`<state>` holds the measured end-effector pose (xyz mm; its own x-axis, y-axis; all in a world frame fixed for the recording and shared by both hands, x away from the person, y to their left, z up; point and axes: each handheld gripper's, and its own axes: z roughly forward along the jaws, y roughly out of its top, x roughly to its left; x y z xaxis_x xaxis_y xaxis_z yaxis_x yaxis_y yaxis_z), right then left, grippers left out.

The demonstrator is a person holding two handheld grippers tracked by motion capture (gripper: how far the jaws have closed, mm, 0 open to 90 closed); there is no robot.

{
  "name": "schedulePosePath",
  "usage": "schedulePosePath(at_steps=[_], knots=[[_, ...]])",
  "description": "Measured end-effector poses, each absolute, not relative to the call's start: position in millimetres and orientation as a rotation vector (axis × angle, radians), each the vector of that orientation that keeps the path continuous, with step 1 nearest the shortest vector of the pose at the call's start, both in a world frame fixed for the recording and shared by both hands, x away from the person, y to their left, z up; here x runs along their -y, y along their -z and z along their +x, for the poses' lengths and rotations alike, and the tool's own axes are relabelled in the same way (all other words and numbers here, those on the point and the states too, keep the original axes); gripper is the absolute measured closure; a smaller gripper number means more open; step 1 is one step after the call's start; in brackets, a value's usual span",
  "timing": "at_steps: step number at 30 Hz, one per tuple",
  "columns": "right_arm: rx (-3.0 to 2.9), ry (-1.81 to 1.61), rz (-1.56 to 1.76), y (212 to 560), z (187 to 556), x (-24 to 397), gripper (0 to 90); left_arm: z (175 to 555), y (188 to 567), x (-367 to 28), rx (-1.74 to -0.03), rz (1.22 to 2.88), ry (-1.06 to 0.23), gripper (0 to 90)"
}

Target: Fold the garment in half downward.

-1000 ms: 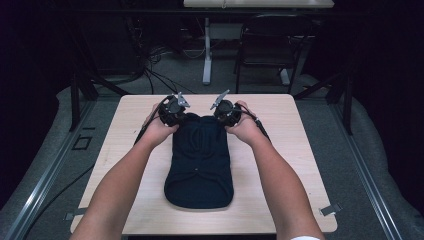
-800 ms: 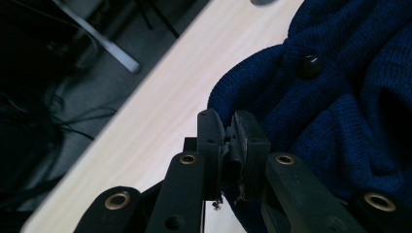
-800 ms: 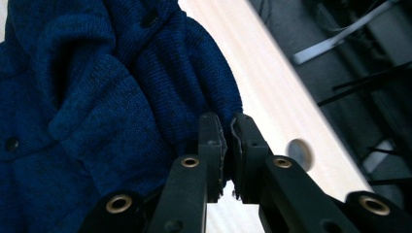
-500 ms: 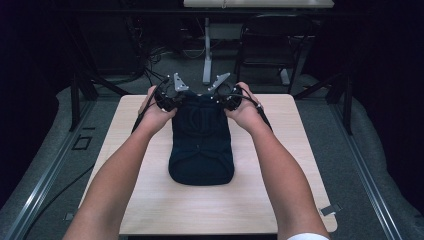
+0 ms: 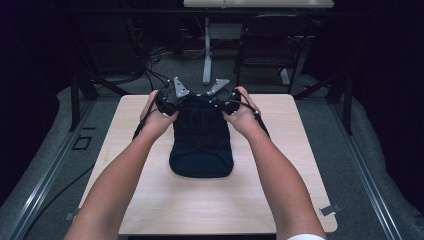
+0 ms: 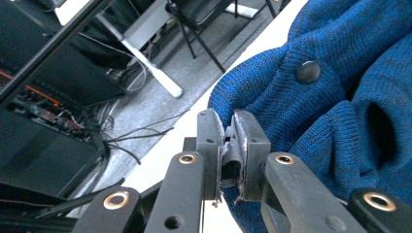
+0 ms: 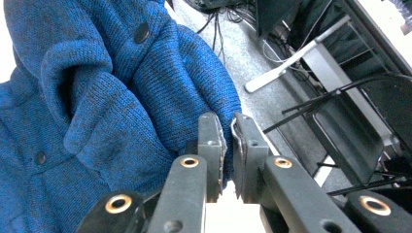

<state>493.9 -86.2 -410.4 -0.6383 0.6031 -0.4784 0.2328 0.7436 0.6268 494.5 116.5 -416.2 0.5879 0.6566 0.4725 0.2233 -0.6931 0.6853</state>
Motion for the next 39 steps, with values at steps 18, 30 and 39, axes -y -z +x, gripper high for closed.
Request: schedulePosePath(at_steps=[18, 30, 39], knots=[[-2.252, -0.741, 0.671, 415, 491, 93, 83.0, 484, 417, -110, -0.637, 2.267, -0.962, 82.3], [-2.268, -0.757, 0.636, 421, 482, 91, 83.0, 457, 447, -109, -0.574, 2.313, -0.933, 82.3], [-2.279, -0.774, 0.579, 424, 467, 87, 82.9, 446, 461, -113, -0.585, 2.314, -0.886, 82.3]])
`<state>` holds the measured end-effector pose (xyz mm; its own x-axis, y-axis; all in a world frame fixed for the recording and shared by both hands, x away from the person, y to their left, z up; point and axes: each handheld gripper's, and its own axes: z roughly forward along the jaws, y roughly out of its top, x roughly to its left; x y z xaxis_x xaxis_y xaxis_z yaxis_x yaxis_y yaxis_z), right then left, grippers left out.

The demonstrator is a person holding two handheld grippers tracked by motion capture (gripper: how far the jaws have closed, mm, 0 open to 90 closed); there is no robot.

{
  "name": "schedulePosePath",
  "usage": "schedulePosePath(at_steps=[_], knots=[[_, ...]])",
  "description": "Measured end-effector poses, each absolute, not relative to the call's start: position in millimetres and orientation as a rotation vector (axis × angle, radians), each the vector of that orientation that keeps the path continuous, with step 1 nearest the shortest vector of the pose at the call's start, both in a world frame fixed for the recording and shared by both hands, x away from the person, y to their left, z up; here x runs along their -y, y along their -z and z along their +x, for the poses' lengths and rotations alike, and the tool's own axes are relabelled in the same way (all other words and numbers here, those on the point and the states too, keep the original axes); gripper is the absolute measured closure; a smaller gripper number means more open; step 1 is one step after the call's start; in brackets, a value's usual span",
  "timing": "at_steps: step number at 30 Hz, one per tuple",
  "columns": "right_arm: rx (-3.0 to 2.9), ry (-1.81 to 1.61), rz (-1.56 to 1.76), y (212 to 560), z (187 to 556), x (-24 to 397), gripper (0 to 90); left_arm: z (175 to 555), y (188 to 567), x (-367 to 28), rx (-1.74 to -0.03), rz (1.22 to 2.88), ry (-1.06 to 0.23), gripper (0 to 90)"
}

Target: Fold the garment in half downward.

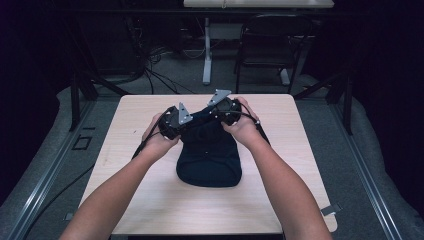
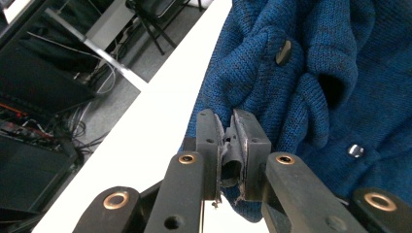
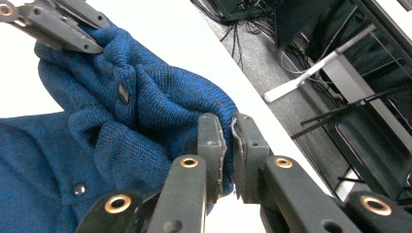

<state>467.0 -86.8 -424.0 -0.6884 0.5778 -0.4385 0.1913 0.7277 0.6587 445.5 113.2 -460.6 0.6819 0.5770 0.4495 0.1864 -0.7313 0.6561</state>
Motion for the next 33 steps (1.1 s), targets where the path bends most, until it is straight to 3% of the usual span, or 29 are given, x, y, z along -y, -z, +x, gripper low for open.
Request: schedulePosePath(at_steps=[33], knots=[[-2.441, -0.735, 0.515, 446, 415, 111, 82.1, 423, 468, -113, -0.481, 2.339, -0.774, 81.8]])
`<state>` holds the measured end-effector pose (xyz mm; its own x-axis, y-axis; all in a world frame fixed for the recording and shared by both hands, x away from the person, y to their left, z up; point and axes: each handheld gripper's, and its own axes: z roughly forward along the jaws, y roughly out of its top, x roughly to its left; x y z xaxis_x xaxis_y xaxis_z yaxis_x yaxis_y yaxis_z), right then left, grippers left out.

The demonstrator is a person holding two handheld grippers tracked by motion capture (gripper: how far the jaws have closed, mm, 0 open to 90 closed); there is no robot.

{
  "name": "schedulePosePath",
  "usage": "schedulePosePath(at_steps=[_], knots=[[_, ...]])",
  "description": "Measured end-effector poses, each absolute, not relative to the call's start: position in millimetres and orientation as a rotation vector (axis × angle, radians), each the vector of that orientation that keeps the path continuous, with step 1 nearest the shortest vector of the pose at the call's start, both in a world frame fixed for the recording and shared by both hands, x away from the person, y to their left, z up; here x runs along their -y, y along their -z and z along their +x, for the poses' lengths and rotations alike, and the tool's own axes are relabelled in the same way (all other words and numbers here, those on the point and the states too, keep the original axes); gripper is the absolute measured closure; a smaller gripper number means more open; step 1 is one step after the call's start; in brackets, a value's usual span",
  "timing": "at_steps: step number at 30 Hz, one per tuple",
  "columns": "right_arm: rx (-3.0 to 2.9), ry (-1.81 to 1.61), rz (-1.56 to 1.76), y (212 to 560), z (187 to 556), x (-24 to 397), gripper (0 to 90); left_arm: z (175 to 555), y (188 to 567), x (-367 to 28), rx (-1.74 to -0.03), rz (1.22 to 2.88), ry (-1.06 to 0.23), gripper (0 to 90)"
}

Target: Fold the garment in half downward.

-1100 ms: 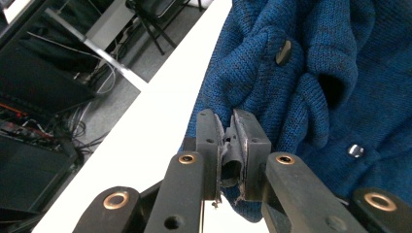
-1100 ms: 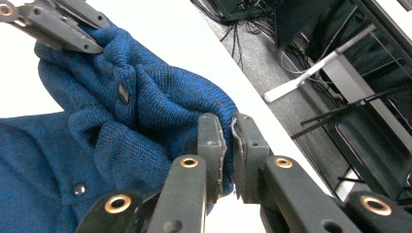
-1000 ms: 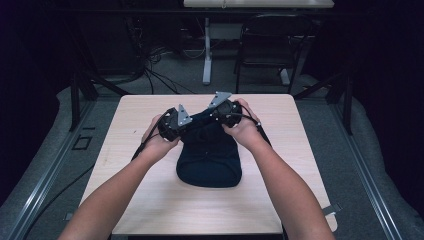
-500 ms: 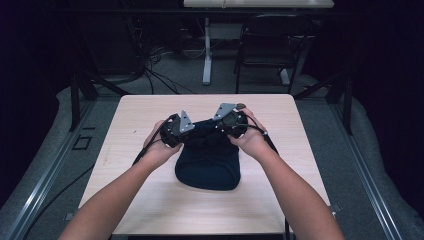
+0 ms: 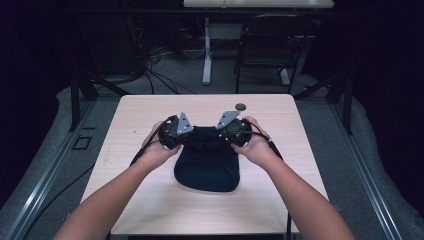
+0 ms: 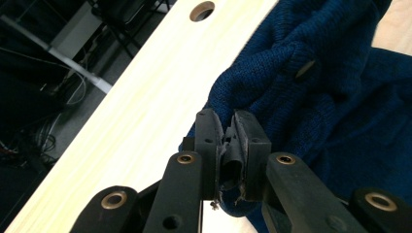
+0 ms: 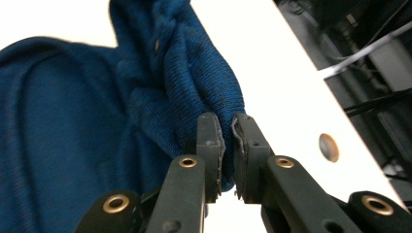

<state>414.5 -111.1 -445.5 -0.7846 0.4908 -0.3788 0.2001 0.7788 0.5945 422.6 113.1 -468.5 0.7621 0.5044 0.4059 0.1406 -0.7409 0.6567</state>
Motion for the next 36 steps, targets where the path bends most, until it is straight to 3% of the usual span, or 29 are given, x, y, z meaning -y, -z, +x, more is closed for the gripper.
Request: schedulePosePath(at_steps=[10, 36], knots=[[-2.524, -0.718, 0.478, 461, 384, 112, 82.0, 404, 476, -119, -0.431, 2.354, -0.697, 81.2], [-2.656, -0.721, 0.489, 492, 348, 109, 81.6, 365, 510, -129, -0.361, 2.409, -0.570, 80.4]])
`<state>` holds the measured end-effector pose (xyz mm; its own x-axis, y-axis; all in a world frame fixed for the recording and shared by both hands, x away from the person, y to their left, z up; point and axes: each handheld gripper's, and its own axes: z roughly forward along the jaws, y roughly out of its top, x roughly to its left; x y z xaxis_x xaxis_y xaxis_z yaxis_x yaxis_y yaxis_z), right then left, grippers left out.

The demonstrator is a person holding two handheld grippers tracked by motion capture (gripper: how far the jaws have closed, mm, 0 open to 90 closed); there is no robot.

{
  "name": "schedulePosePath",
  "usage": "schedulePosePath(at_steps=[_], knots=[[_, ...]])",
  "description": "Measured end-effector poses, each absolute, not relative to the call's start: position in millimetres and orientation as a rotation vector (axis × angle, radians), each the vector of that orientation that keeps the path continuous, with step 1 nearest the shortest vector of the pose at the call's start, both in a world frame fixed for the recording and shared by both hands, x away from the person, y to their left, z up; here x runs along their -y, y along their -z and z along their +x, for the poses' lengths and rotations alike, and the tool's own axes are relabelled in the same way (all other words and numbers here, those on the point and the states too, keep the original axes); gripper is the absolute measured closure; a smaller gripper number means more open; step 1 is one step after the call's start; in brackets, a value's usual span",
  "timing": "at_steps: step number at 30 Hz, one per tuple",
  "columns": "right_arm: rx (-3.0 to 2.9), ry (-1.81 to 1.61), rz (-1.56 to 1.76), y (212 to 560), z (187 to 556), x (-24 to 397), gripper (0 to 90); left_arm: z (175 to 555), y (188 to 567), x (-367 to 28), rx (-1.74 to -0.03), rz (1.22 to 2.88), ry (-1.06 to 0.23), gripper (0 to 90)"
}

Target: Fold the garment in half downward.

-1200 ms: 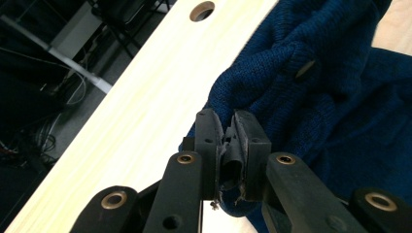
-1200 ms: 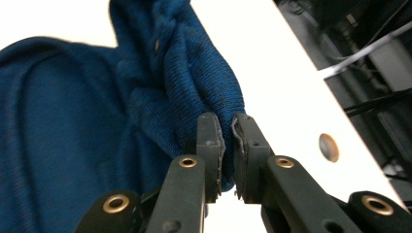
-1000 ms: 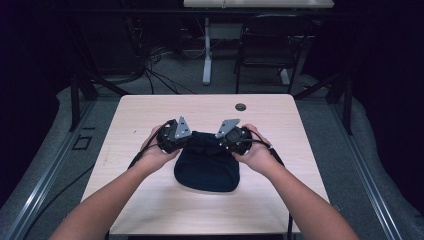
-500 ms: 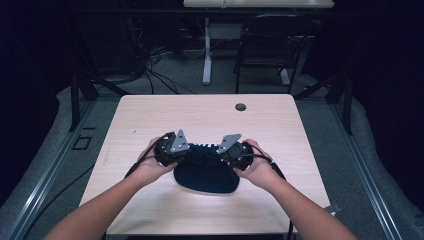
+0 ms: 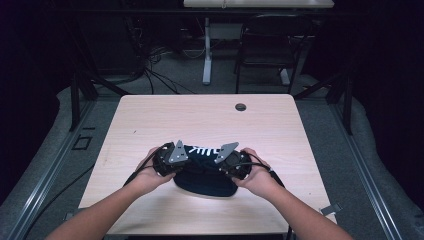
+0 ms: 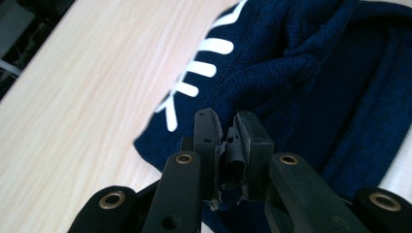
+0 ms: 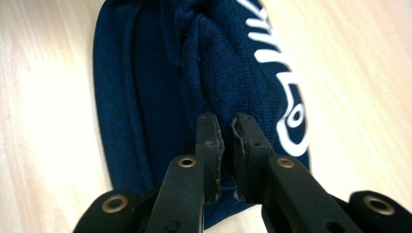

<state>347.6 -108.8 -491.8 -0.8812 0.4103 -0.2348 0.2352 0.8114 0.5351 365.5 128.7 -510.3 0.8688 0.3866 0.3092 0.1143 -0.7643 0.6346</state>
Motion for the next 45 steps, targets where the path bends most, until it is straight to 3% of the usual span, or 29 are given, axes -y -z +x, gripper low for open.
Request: schedulePosePath(at_steps=[11, 25, 33, 45], knots=[[-2.702, -0.720, 0.517, 518, 332, 110, 81.6, 348, 530, -127, -0.322, 2.458, -0.521, 79.4], [-2.735, -0.785, 0.554, 535, 314, 110, 75.5, 330, 539, -142, -0.322, 2.446, -0.412, 68.8], [-2.742, -0.755, 0.561, 545, 314, 112, 78.7, 324, 547, -144, -0.353, 2.440, -0.353, 69.9], [-2.709, -0.741, 0.611, 548, 327, 119, 78.7, 332, 552, -141, -0.444, 2.410, -0.374, 71.0]])
